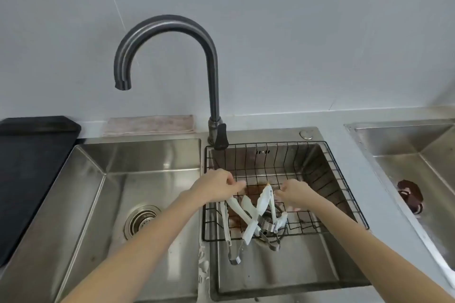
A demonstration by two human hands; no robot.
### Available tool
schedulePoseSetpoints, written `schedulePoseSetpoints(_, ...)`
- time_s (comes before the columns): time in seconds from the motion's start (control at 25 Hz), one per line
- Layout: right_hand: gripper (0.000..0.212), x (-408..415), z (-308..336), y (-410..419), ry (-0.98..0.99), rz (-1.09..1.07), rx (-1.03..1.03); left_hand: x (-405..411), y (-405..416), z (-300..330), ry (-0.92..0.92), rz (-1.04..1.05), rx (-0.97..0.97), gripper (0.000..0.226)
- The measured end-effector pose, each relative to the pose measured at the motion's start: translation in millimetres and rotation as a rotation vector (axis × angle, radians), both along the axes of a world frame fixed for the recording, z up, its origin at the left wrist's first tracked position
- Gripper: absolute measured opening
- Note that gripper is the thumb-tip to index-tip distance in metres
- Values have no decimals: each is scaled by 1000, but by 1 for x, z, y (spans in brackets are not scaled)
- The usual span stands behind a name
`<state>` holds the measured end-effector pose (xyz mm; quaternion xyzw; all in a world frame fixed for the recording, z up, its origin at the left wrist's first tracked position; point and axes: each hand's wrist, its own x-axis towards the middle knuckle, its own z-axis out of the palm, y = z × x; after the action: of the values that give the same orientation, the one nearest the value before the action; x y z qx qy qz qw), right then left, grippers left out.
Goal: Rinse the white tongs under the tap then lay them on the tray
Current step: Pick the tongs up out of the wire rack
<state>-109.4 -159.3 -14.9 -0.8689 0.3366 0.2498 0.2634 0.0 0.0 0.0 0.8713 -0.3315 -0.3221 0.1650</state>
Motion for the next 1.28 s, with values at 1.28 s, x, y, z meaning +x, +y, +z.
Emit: schedulePoseSetpoints(1.28, 55, 3, 24, 62, -643, -295, 196, -44, 60, 4, 204, 433, -353, 18)
